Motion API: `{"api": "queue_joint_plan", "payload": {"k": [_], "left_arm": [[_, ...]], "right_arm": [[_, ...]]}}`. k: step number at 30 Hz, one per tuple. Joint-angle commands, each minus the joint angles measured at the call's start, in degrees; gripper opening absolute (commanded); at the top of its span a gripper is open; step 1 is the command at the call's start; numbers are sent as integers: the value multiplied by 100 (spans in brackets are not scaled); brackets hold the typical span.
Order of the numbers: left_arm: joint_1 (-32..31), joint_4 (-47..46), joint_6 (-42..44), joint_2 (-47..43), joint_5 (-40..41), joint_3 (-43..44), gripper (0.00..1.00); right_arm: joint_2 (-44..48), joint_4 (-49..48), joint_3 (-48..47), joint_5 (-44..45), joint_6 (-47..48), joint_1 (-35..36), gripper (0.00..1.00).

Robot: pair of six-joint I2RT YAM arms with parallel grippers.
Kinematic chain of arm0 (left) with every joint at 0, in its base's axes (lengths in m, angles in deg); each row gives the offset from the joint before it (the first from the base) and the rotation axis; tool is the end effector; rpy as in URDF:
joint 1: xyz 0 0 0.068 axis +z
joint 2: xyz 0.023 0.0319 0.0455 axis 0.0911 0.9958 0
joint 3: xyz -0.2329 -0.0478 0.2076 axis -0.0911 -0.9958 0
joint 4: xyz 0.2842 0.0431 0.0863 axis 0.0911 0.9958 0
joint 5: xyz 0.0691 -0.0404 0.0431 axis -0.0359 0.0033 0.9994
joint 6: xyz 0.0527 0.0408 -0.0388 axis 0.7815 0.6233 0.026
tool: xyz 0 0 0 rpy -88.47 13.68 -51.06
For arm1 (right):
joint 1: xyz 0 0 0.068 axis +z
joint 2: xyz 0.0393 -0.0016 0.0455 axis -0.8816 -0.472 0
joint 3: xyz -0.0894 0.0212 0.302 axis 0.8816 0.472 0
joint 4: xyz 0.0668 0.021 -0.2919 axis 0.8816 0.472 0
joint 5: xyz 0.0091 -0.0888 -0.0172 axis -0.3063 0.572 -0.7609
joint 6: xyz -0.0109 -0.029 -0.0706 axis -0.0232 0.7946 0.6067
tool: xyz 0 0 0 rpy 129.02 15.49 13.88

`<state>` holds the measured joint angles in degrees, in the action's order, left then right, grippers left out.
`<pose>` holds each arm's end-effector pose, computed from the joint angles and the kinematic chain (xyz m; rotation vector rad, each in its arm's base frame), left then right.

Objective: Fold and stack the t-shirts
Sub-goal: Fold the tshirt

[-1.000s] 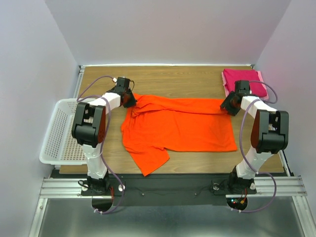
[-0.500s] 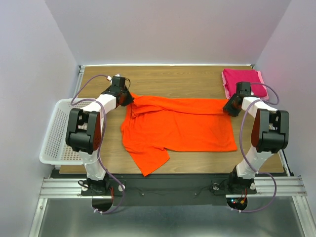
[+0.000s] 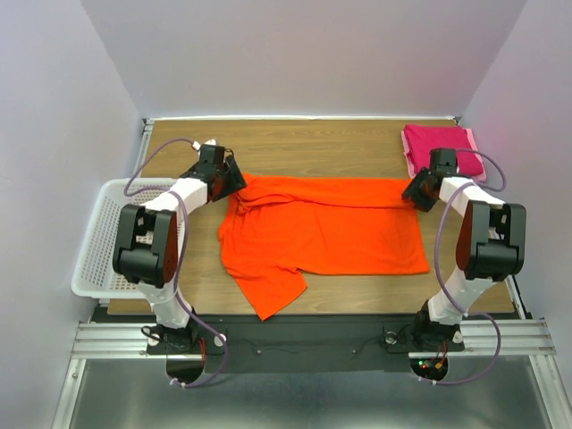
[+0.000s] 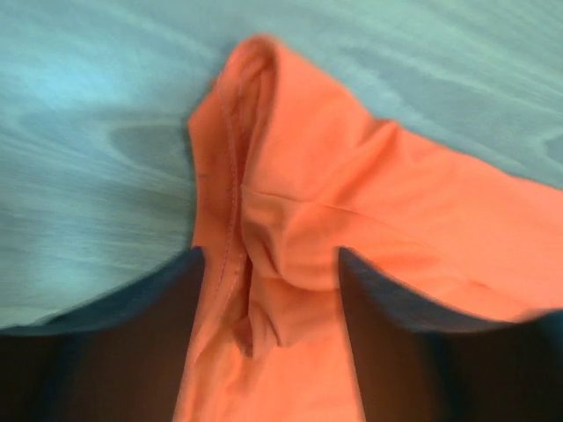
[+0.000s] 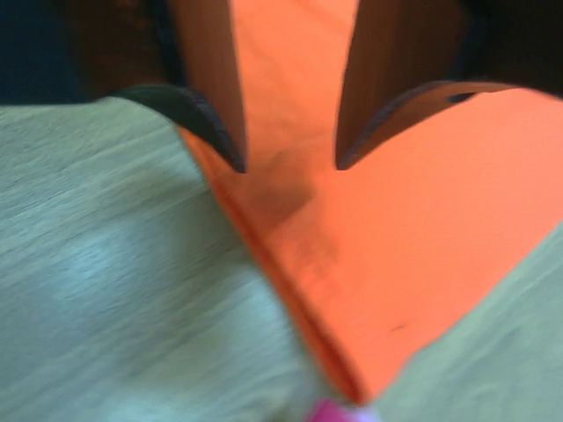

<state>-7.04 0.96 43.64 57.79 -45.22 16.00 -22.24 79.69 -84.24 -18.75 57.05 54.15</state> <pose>0.4352 -0.0963 0.2040 -0.3689 2.2875 -0.4211 0.4114 -0.0579 0.1720 0.8512 2.4439 0.0990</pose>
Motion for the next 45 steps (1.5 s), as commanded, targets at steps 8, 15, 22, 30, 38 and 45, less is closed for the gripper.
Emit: {"api": "queue_joint_plan", "payload": {"k": [8, 15, 22, 30, 38, 45], "left_arm": [[-1619, 184, 476, -1771, 1462, -725, 78], [-1699, -823, -1505, -1869, 1321, -1588, 78], [-1708, -1600, -2289, -1140, 1443, -1378, 77], [-1708, -1715, -2457, -322, 1690, -860, 76], [-1735, -1697, -2352, -49, 1883, -333, 73], [-1761, -1662, -1465, 381, 2112, 528, 71]], "right_arm": [[1916, -45, 613, -1308, 405, 83, 71], [2849, 113, 1307, -1828, 379, 109, 75], [3518, 271, 1677, -2109, 290, 100, 75], [3957, 412, 1765, -2162, 334, 109, 75], [4046, 482, 1818, -2162, 370, 109, 76], [3984, 500, 1774, -2109, 440, 109, 76]]}}
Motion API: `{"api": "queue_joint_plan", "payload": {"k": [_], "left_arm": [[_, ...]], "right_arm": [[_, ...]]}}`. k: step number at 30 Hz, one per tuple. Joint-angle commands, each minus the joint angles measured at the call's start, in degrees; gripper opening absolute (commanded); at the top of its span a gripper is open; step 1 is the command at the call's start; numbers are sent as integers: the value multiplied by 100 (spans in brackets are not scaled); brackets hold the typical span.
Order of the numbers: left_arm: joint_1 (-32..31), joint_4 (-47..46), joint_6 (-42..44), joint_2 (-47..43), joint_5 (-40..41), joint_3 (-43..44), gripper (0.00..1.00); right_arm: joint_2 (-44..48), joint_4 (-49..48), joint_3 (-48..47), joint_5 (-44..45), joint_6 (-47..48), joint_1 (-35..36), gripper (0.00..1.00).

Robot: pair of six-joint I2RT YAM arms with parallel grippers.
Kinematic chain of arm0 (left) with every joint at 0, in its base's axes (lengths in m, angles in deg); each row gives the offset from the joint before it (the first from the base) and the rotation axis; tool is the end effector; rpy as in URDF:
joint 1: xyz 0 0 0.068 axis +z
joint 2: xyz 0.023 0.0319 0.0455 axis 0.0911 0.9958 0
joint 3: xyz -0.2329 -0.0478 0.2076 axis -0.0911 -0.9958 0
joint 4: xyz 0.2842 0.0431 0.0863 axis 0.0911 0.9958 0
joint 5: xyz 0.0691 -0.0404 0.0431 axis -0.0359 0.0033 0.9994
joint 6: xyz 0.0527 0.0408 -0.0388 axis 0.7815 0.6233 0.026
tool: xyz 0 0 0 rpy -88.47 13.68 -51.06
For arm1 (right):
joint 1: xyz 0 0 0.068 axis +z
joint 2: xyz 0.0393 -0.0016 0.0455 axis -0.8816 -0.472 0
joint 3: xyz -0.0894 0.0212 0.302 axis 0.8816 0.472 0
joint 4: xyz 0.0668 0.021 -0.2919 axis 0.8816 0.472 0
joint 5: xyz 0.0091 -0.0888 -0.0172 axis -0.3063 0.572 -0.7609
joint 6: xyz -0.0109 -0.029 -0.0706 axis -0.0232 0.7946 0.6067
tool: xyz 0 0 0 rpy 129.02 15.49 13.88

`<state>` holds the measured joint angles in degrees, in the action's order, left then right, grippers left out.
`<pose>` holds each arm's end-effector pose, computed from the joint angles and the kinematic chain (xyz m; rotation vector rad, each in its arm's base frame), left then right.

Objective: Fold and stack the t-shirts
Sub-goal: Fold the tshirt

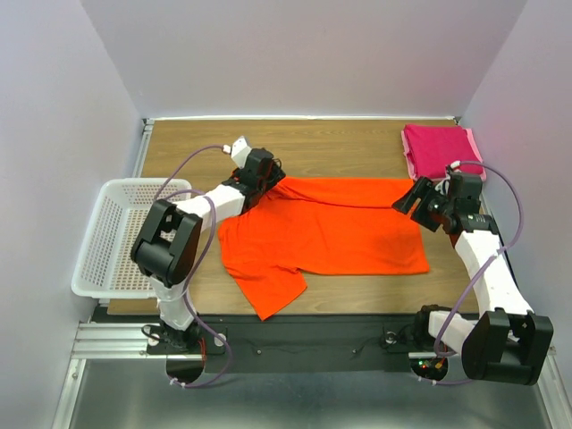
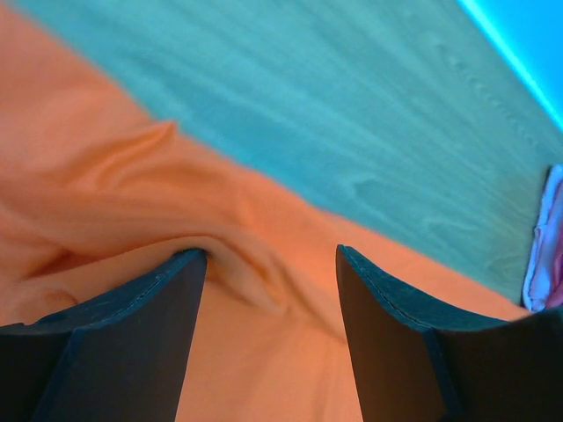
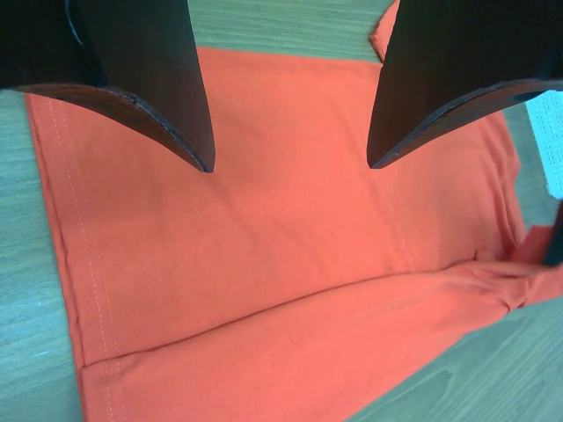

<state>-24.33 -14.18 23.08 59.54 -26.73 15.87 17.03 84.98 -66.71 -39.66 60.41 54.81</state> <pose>0.4151 -0.2133 0.2216 -0.5842 1.9939 -0.5843 0.2671 -0.0115 0.2750 0.5063 2.2576 0.5556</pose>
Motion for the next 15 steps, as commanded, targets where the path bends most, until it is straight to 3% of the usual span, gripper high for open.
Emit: {"api": "queue_joint_plan", "payload": {"k": [1, 10, 15], "left_arm": [[-32, -139, 698, 381, 254, 769, 71], [21, 397, 1964, 1542, 52, 2299, 72], [-50, 432, 1973, 499, 183, 1844, 74]], "right_arm": [[48, -20, 29, -18, 121, 44, 76], [83, 15, 117, -9, 121, 44, 76], [179, 50, 100, 17, 130, 44, 76]]}}
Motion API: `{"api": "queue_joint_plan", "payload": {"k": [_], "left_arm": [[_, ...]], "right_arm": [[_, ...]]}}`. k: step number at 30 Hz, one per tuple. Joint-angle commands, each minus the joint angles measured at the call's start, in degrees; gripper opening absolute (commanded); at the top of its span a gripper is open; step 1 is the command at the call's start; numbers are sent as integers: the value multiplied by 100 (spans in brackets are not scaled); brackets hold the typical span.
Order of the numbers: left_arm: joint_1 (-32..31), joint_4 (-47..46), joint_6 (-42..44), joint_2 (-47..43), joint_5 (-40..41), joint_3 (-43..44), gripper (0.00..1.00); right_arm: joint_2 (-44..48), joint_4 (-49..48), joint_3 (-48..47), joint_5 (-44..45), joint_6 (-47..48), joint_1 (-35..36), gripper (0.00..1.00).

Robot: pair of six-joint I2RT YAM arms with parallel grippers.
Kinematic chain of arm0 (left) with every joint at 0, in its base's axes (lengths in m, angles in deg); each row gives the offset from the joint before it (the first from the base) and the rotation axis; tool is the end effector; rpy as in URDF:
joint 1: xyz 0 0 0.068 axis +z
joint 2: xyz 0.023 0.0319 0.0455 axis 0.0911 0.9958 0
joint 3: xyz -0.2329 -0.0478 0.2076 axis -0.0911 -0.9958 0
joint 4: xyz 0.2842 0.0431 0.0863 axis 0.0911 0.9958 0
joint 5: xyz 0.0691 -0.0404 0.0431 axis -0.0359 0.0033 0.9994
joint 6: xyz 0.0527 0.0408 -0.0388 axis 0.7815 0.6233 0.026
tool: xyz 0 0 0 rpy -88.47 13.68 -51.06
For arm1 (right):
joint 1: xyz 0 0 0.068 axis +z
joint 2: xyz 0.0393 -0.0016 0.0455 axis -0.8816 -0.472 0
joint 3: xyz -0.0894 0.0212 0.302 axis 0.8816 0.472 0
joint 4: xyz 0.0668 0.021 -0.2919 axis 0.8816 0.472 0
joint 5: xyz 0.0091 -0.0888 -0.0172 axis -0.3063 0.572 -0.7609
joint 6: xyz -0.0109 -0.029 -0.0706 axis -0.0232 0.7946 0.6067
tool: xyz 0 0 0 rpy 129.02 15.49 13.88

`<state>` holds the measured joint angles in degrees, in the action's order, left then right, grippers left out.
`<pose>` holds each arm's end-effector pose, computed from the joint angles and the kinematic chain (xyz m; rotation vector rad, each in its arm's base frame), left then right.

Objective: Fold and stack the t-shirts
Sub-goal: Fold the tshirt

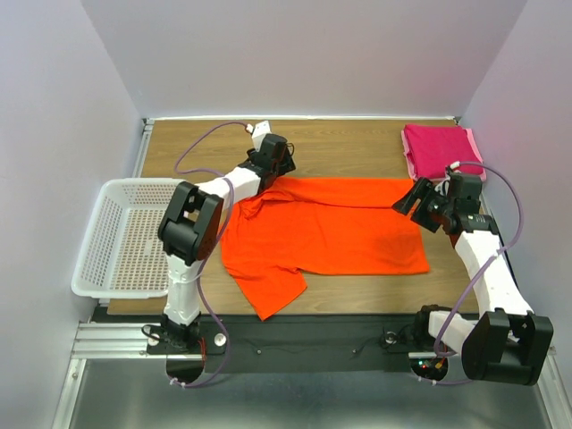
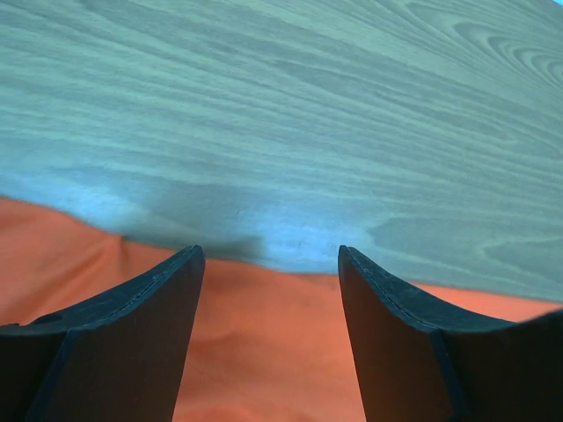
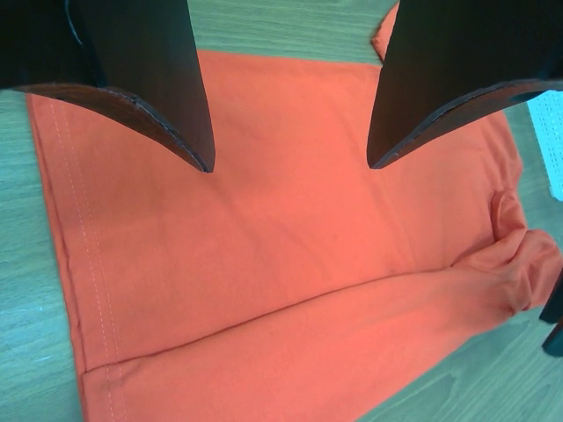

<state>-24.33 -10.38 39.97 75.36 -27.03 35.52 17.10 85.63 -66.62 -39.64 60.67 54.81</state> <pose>0.4915 -0.2570 0.2106 -0.2783 2.0325 -0.4082 0.2657 -0.0114 0.2736 0.5064 2.2689 0.5530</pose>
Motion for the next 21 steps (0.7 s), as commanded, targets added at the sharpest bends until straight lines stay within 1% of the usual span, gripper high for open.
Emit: {"api": "queue_joint_plan", "payload": {"k": [1, 2, 3, 5, 6, 9, 10, 12, 13, 15, 17, 20, 21], "left_arm": [[-85, 87, 223, -1295, 293, -426, 74], [-102, 140, 126, -1680, 389, -577, 74], [-129, 340, -66, -1857, 425, -883, 74], [-146, 587, -208, -2270, 504, -1158, 74], [-164, 876, -304, -2377, 496, -1420, 74], [-164, 1185, -375, -2746, 425, -1896, 74], [-164, 1221, -410, -2921, 399, -2228, 72], [-164, 1265, -393, -3080, 434, -2555, 69], [-155, 1256, -289, -3203, 443, -2844, 67], [-146, 1213, -130, -3274, 425, -3135, 63], [-146, 1160, 194, -3257, 408, -3267, 60], [-138, 1019, 590, -3178, 451, -3409, 58], [-138, 949, 844, -3143, 460, -3426, 57]], "right_arm": [[182, 2, 100, 15, 104, 44, 76], [208, 11, 91, 7, 112, 44, 76], [217, 11, 100, -2, 112, 44, 76], [234, 20, 100, -29, 95, 44, 76], [234, 20, 91, -55, 86, 44, 76], [243, 28, 91, -108, 103, 44, 75], [234, 20, 82, -125, 112, 44, 75], [191, 20, 65, -204, 147, 44, 75], [182, 20, 73, -231, 147, 44, 75], [147, 20, 73, -318, 147, 44, 75], [120, 11, 73, -362, 156, 44, 75], [94, 20, 73, -389, 156, 44, 74], [94, 11, 82, -389, 156, 44, 74]]}}
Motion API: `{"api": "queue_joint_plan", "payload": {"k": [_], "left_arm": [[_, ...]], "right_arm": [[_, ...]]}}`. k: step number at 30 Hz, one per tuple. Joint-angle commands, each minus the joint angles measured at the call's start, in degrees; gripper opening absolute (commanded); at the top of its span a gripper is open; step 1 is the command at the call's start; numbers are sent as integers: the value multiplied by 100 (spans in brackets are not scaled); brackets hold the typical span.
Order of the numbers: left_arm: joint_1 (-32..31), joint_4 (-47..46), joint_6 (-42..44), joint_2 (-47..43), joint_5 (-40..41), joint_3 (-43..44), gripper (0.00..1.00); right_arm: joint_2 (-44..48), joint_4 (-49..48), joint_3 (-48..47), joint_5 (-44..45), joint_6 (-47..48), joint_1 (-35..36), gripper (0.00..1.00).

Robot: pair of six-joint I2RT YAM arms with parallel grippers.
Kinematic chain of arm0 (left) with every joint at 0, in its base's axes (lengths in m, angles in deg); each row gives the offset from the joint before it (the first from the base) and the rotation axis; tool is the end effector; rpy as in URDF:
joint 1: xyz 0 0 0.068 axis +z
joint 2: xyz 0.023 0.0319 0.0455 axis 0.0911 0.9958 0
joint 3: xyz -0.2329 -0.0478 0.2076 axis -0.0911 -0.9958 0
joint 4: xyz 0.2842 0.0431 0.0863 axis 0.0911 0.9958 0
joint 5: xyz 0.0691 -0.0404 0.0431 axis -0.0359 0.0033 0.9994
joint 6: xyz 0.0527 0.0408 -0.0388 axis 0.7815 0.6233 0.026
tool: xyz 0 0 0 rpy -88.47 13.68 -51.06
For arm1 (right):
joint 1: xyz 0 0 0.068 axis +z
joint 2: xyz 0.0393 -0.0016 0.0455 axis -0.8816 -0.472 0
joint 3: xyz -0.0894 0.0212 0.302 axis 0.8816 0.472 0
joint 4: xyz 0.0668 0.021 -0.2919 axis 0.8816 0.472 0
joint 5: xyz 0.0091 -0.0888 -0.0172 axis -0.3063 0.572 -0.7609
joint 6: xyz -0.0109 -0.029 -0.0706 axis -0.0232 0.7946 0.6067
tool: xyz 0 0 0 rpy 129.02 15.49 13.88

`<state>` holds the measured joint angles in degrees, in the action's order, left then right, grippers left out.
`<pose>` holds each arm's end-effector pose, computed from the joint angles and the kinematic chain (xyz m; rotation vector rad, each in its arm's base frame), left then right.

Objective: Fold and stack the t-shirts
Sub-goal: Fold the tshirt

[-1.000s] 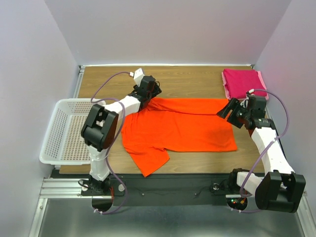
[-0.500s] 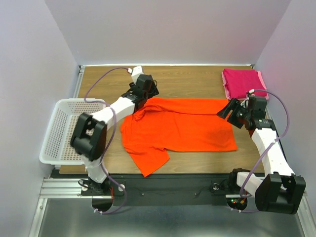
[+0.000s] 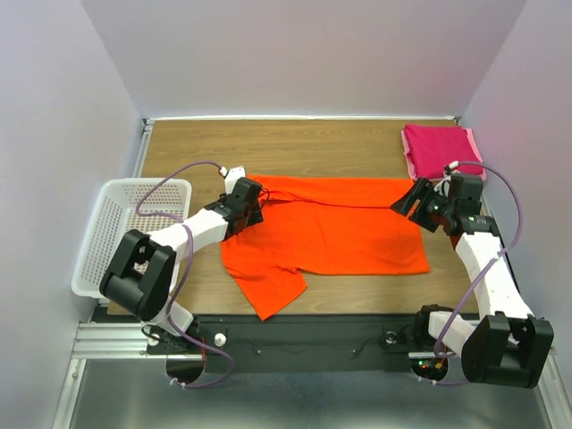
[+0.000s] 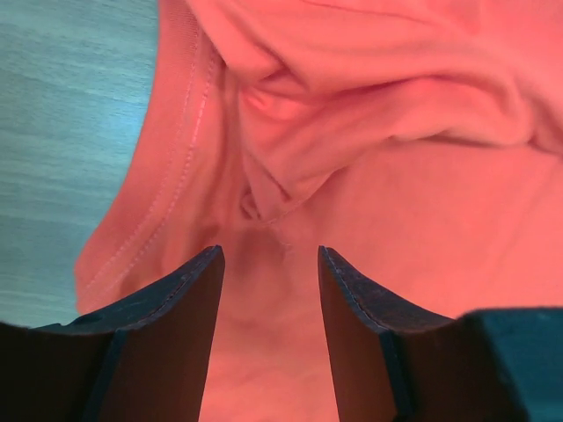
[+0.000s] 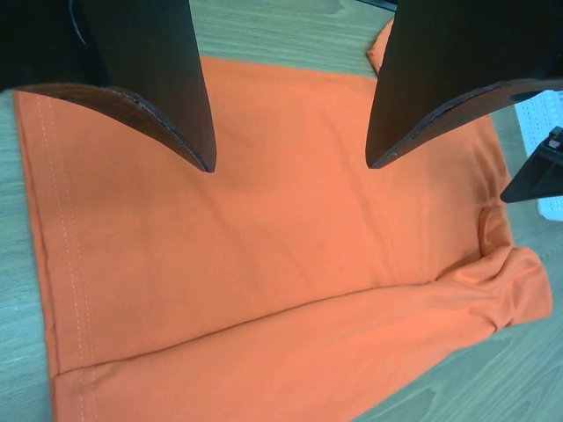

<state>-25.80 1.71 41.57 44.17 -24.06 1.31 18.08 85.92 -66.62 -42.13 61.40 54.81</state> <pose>0.3239 -0.1691 0.2026 -0.2181 2.2571 -0.1969 0.2621 -0.0083 0.2779 0.4634 2.2624 0.5964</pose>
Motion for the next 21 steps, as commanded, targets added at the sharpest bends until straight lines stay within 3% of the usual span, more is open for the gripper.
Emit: {"api": "queue_joint_plan", "payload": {"k": [1, 7, 21], "left_arm": [[9, -312, 817, 55, 137, -15, 57], [44, -645, 1468, 477, -205, 134, 57], [97, -506, 1434, 890, 84, 557, 54]], "right_arm": [[4, -18, 91, -149, 84, 44, 74], [30, -9, 144, -184, 31, 35, 74], [242, -9, 249, -96, -135, 35, 74]]}}
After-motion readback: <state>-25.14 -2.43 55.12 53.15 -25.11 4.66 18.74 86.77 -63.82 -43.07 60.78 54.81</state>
